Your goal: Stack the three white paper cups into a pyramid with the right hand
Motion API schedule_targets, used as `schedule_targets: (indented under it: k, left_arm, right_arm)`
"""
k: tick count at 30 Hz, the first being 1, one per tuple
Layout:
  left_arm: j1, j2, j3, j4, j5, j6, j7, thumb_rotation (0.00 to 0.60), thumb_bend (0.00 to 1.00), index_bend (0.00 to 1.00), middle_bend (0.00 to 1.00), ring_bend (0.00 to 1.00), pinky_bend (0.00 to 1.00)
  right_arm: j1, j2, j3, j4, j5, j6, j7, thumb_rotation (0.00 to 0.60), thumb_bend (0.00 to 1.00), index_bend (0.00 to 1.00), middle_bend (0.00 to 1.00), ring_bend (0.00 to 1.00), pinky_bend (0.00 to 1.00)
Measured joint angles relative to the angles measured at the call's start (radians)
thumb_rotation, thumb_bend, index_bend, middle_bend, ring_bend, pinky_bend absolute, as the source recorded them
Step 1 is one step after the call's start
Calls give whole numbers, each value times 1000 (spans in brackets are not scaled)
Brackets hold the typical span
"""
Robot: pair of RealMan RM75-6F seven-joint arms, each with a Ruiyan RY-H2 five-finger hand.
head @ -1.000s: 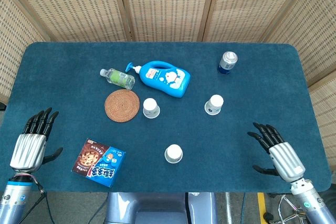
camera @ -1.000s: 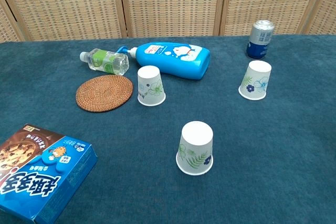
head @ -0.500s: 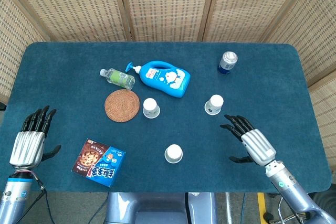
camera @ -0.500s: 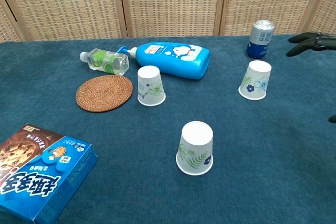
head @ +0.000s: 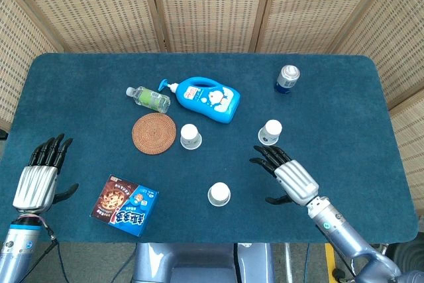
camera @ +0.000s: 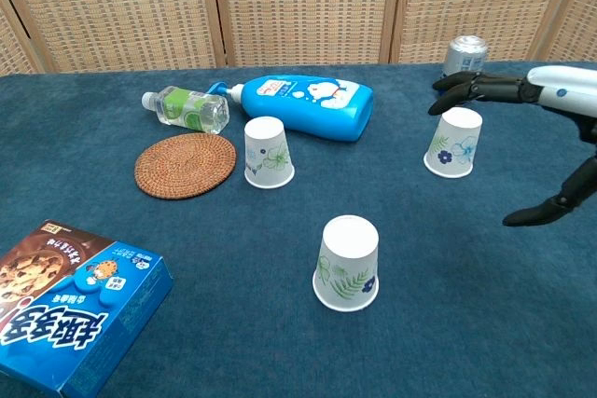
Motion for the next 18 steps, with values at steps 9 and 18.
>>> schedule_targets:
  k: [9,18]
  left_arm:
    - [6,14,1,-8,6,9,-23,600,229,19,0,0,76]
    - [12,31,1,-13,10,17,-51,600,230,19,0,0,76]
  right_arm:
    - [64,-81,27,-15,61,-64,-78,600,157,213,0,0,71]
    - [103,-142,28,-23,109,-113,-121,600,157,253,0,0,71]
